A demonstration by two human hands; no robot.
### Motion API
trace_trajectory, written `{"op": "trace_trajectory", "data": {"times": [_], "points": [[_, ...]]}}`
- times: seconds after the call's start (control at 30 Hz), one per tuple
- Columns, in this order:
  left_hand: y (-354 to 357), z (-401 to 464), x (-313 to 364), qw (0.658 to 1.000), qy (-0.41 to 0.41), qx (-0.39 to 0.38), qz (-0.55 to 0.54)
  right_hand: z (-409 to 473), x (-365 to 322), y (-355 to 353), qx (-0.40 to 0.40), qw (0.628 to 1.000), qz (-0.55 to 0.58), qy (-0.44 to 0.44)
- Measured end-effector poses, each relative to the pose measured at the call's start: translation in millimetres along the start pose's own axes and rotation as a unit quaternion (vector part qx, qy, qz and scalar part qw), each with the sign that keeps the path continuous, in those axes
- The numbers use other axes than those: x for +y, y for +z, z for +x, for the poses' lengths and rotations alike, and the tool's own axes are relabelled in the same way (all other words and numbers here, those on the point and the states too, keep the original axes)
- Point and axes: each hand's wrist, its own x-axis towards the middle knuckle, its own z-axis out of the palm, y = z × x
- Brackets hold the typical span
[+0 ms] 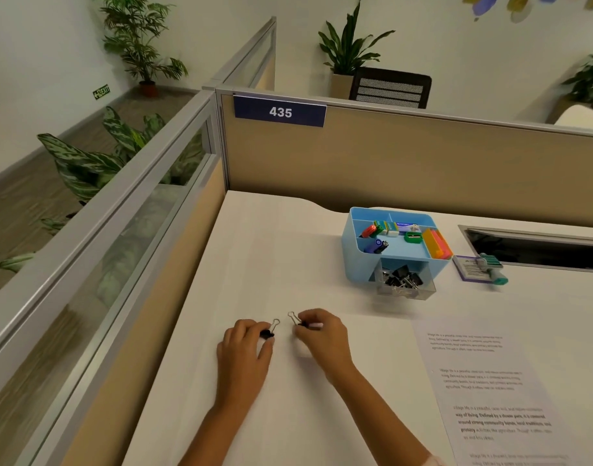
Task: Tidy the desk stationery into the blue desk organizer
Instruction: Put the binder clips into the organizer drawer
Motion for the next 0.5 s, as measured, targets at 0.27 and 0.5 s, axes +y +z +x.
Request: {"op": "trace_trajectory", "data": {"times": [0.27, 0.5], "points": [[0, -33, 36, 0.979, 0.007, -0.002, -0.201, -58, 15, -20, -0.008, 0.924, 0.336, 0.181], [22, -63, 75, 0.984, 0.043, -0.045, -0.168, -80, 17, -50, 0.006, 0.800, 0.544, 0.252]]}}
